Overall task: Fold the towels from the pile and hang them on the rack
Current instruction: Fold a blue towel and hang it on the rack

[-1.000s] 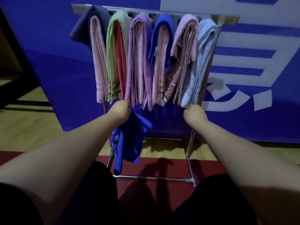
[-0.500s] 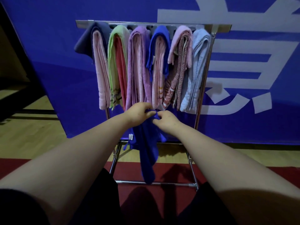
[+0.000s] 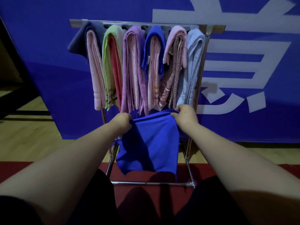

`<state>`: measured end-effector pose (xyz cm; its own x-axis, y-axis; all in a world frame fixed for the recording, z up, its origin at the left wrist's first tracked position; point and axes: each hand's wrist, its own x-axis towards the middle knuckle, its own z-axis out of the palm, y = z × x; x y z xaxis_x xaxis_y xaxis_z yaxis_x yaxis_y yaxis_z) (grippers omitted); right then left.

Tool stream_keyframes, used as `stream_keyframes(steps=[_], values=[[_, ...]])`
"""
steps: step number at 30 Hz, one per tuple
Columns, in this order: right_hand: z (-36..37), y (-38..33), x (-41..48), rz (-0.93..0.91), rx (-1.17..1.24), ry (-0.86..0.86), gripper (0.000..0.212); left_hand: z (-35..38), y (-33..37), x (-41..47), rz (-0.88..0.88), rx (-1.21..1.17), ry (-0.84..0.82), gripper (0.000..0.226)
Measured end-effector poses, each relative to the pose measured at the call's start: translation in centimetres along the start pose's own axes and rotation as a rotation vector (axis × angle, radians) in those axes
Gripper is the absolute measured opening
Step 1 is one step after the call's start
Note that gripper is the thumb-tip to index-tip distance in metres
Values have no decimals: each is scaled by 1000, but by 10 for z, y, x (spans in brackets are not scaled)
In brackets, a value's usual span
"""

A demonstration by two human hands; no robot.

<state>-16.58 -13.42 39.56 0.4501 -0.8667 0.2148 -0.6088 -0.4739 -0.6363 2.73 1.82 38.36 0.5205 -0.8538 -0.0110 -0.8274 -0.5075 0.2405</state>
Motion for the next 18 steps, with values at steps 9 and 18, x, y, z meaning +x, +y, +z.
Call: stream_keyframes(steps=[9,18], values=[[3,7,1,60,158,-220,31,-7,4,3,-148,-339,-33,34],[24,-15,-7,80,112,-206,18,-2,43,-4,-361,-843,-319,30]])
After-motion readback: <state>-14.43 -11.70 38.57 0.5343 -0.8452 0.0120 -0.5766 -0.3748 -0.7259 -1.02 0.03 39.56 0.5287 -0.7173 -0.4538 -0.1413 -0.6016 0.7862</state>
